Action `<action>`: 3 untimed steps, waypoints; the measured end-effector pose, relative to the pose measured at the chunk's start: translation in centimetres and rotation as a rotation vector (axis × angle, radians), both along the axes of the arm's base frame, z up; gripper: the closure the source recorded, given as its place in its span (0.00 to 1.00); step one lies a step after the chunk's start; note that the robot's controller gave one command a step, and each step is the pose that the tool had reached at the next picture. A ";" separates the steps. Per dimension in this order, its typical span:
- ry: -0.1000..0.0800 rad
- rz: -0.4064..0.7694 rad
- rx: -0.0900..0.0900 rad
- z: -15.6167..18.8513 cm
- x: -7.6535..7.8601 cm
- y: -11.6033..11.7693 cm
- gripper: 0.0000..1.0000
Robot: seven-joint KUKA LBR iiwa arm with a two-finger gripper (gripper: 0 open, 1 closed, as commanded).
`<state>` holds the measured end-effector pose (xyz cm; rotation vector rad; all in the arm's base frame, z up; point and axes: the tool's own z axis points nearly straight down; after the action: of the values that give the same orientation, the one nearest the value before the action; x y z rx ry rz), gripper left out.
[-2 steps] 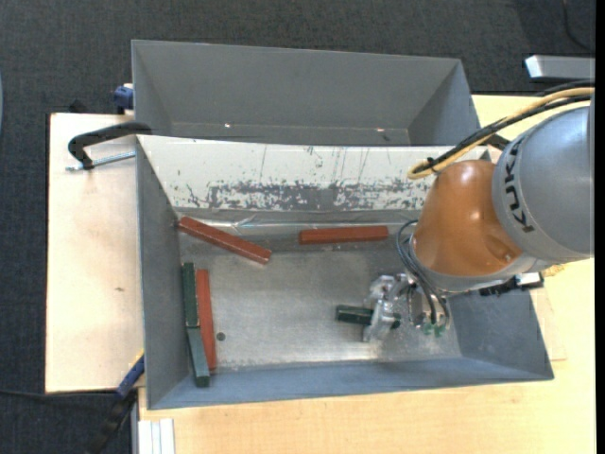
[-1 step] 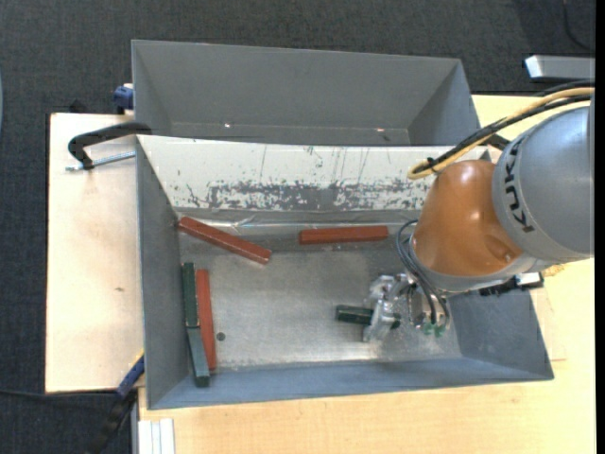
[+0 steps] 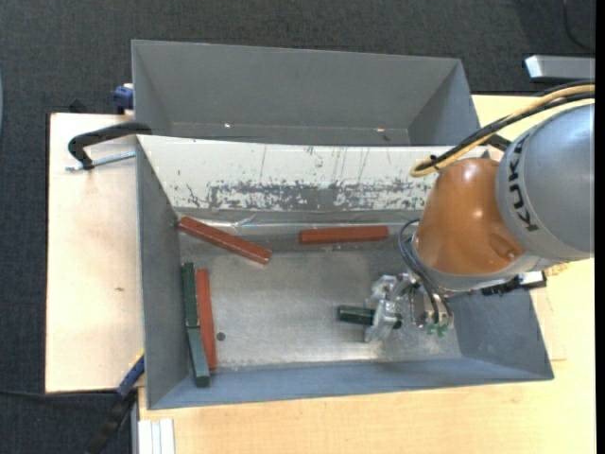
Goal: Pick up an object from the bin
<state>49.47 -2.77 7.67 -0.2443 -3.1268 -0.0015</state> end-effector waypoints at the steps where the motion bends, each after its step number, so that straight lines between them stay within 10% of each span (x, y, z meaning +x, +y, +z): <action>1: -0.002 0.000 0.000 2.3 0.0 0.0 1.00; 3: -0.013 0.000 -0.001 4.0 0.3 0.0 1.00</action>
Offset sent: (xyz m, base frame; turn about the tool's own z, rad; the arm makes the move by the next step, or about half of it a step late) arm 0.0001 0.0001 0.0415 0.0000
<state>49.74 -2.75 11.64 -0.2450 -3.1401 -0.0018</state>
